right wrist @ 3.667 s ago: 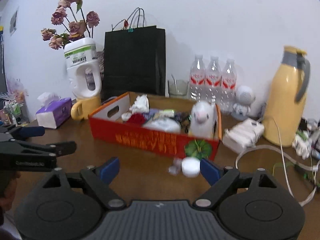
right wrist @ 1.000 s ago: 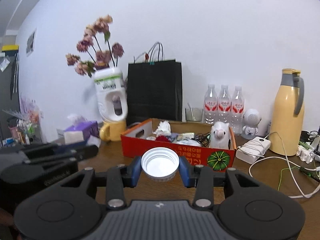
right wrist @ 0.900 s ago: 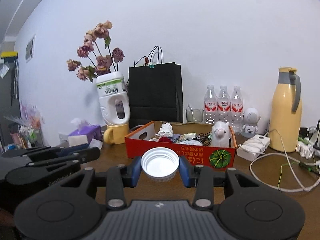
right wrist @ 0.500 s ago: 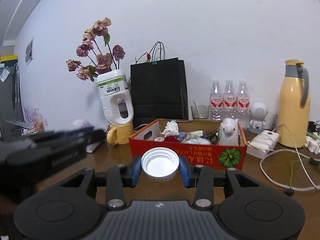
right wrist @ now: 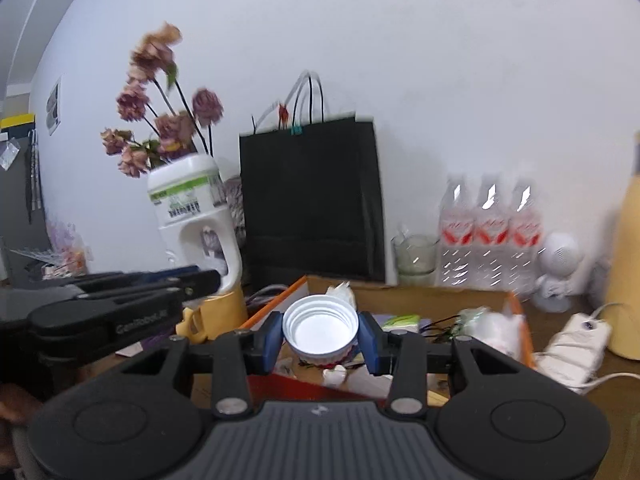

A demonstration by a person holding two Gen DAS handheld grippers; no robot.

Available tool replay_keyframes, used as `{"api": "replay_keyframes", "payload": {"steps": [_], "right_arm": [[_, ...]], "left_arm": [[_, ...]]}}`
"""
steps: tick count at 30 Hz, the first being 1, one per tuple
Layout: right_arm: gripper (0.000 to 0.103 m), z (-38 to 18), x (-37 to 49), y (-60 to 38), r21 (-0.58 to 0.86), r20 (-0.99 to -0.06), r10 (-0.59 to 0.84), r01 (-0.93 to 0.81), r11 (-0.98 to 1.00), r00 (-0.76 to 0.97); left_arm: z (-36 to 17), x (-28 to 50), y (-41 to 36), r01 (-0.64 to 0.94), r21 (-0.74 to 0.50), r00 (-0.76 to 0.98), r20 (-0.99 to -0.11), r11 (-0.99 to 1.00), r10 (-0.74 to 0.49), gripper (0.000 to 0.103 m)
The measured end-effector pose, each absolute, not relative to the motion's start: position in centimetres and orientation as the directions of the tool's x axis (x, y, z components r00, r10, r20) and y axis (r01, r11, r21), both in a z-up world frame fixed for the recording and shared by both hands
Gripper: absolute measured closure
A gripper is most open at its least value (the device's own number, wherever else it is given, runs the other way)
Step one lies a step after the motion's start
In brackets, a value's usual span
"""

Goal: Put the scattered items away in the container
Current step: 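Carry the bottle cap and clear packet over the box with both tools, then open both tools to drop the cap and packet into the box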

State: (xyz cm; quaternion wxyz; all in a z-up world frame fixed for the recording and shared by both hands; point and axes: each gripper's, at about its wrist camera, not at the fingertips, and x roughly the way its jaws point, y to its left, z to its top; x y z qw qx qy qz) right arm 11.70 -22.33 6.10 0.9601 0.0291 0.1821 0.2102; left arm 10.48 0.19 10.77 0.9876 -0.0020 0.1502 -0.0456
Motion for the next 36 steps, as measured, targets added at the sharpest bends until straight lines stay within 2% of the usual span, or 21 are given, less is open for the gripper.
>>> {"api": "replay_keyframes", "payload": {"steps": [4, 7, 10, 16, 20, 23, 24, 25, 26, 28, 29, 31, 34, 36], "right_arm": [[0.064, 5.2, 18.1, -21.6, 0.192, -0.449, 0.443, -0.400, 0.896, 0.776], [0.064, 4.5, 22.5, -20.7, 0.216, -0.558, 0.433, -0.380, 0.899, 0.708], [0.064, 3.8, 25.9, -19.9, 0.213, -0.643, 0.416, -0.371, 0.904, 0.644], [0.064, 1.6, 30.3, -18.4, 0.171, -0.783, 0.337, -0.340, 0.925, 0.522], [0.063, 0.9, 31.8, -18.4, 0.200, -0.818, 0.333, -0.311, 0.929, 0.468], [0.053, 1.4, 32.3, -18.7, 0.230, -0.825, 0.346, -0.293, 0.928, 0.447], [0.053, 1.6, 32.3, -18.8, 0.230, -0.829, 0.344, -0.291, 0.929, 0.442], [0.053, 1.9, 32.3, -18.9, 0.233, -0.831, 0.342, -0.284, 0.930, 0.438], [0.053, 2.3, 32.3, -19.2, 0.240, -0.832, 0.342, -0.273, 0.932, 0.436], [0.052, 3.2, 32.3, -20.0, 0.254, -0.833, 0.341, -0.246, 0.935, 0.435], [0.051, 3.8, 32.3, -20.5, 0.261, -0.833, 0.339, -0.230, 0.938, 0.437], [0.043, 5.1, 32.4, -21.5, 0.270, -0.836, 0.328, -0.191, 0.944, 0.441], [0.029, 7.1, 32.0, -22.9, 0.220, -0.838, 0.261, -0.142, 0.965, 0.478], [0.027, 8.1, 31.5, -23.5, 0.144, -0.841, 0.184, -0.118, 0.982, 0.508]], "left_arm": [[9.6, 16.7, 0.9, 0.090, -0.060, 0.894, -0.436, 0.994, -0.108, 0.086], [8.7, 21.1, 0.9, 0.087, -0.063, 0.806, -0.582, 0.994, -0.107, 0.086], [7.7, 24.3, 1.1, 0.073, -0.071, 0.735, -0.670, 0.995, -0.102, 0.086], [5.8, 28.3, 0.8, 0.091, -0.064, 0.595, -0.797, 0.994, -0.106, 0.086], [5.0, 29.2, 1.0, 0.077, -0.051, 0.545, -0.834, 0.996, -0.085, 0.085], [5.6, 29.1, 1.5, 0.072, -0.070, 0.525, -0.846, 0.995, -0.098, 0.079], [6.0, 29.1, 1.6, 0.073, -0.076, 0.520, -0.848, 0.994, -0.103, 0.071], [6.5, 29.0, 1.7, 0.073, -0.083, 0.517, -0.849, 0.994, -0.109, 0.058], [7.0, 29.2, 1.7, 0.075, -0.087, 0.510, -0.853, 0.993, -0.113, 0.051], [8.2, 29.2, 1.8, 0.073, -0.091, 0.500, -0.858, 0.993, -0.115, 0.025], [8.8, 29.3, 1.9, 0.063, -0.098, 0.505, -0.855, 0.993, -0.116, 0.021], [9.7, 29.4, 2.0, 0.055, -0.113, 0.492, -0.862, 0.992, -0.125, 0.000], [10.8, 29.2, 1.8, 0.050, -0.081, 0.483, -0.870, 0.995, -0.095, 0.000], [11.2, 28.6, 1.5, 0.048, -0.064, 0.490, -0.868, 0.997, -0.079, 0.000]]}}
